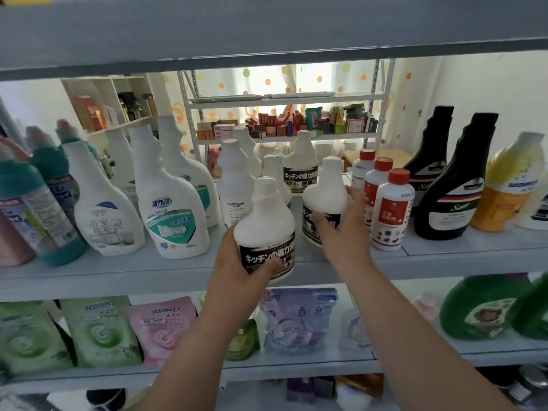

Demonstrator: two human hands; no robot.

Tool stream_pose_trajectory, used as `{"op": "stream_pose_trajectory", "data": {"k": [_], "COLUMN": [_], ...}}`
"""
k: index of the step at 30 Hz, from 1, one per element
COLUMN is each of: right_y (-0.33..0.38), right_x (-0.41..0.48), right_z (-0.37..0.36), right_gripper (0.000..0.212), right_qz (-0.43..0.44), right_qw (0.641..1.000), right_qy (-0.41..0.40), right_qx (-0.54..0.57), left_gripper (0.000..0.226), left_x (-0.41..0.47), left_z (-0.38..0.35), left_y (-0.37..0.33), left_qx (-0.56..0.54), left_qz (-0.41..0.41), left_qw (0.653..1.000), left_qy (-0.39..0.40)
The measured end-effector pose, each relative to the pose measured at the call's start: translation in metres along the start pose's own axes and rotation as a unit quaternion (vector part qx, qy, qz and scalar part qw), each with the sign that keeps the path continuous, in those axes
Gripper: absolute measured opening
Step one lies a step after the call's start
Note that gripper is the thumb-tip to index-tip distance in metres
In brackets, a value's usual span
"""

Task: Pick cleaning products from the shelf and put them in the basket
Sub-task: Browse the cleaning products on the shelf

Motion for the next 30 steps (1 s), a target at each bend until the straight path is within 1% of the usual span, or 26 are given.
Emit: {"op": "stream_pose_trajectory", "data": {"k": [3, 6, 7, 9, 13, 15, 18, 20, 22, 23, 24, 26, 27, 28, 30], "right_y": [-0.006, -0.011, -0.011, -0.012, -0.01, -0.01, -0.013, -0.012, -0.012, -0.014, -0.015, -0.021, -0.023, -0.023, -0.02], "right_x": [0.028, 0.052, 0.058, 0.071, 0.087, 0.092, 0.093, 0.092, 0.087, 0.081, 0.074, 0.054, 0.041, 0.028, 0.003], "right_z": [-0.005, -0.009, -0.01, -0.015, -0.027, -0.034, -0.042, -0.045, -0.044, -0.042, -0.04, -0.035, -0.032, -0.028, -0.024], "right_gripper": [0.07, 0.074, 0.075, 0.074, 0.068, 0.064, 0.052, 0.045, 0.047, 0.049, 0.049, 0.042, 0.037, 0.037, 0.043], "right_qz": [-0.037, -0.094, -0.101, -0.095, -0.087, -0.082, -0.086, -0.085, -0.083, -0.087, -0.089, -0.087, -0.078, -0.063, -0.028], "right_qw": [0.998, 0.988, 0.986, 0.984, 0.986, 0.984, 0.983, 0.98, 0.973, 0.966, 0.953, 0.905, 0.881, 0.865, 0.85], "right_qy": [0.032, 0.059, 0.069, 0.092, 0.128, 0.139, 0.151, 0.17, 0.197, 0.218, 0.244, 0.288, 0.296, 0.296, 0.297], "right_qx": [-0.048, -0.104, -0.118, -0.116, -0.068, -0.073, -0.051, -0.066, -0.086, -0.111, -0.158, -0.301, -0.361, -0.4, -0.434], "left_gripper": [0.074, 0.075, 0.076, 0.077, 0.08, 0.08, 0.079, 0.079, 0.08, 0.079, 0.077, 0.072, 0.071, 0.072, 0.074], "left_x": [0.002, 0.004, 0.004, 0.005, 0.006, 0.007, 0.008, 0.008, 0.007, 0.007, 0.006, 0.005, 0.005, 0.005, 0.004], "left_z": [0.0, 0.0, 0.0, -0.001, 0.0, 0.0, 0.001, 0.001, 0.001, 0.001, 0.001, 0.002, 0.002, 0.002, 0.002], "left_y": [0.003, 0.005, 0.006, 0.007, 0.01, 0.011, 0.01, 0.01, 0.01, 0.009, 0.008, 0.005, 0.004, 0.004, 0.005], "left_qx": [0.015, 0.023, 0.025, 0.025, 0.025, 0.023, 0.017, 0.012, 0.012, 0.012, 0.012, 0.017, 0.016, 0.009, -0.011], "left_qz": [-0.002, -0.001, 0.0, 0.001, 0.004, 0.006, 0.009, 0.007, 0.005, 0.006, 0.008, 0.015, 0.018, 0.02, 0.025], "left_qw": [1.0, 1.0, 1.0, 1.0, 0.999, 0.999, 0.999, 0.999, 0.999, 0.999, 0.999, 0.999, 0.999, 0.999, 0.999], "left_qy": [0.006, 0.014, 0.014, 0.014, 0.02, 0.023, 0.028, 0.029, 0.031, 0.032, 0.033, 0.032, 0.032, 0.032, 0.038]}}
Point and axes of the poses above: each hand's wrist, its own x-axis towards the middle knuckle, its own z-axis out of the back of the hand, y = z × x, the point moved 3 cm from there along x, towards the middle knuckle, and after that the axes turned 15 degrees about y, right-handed, at the moved point
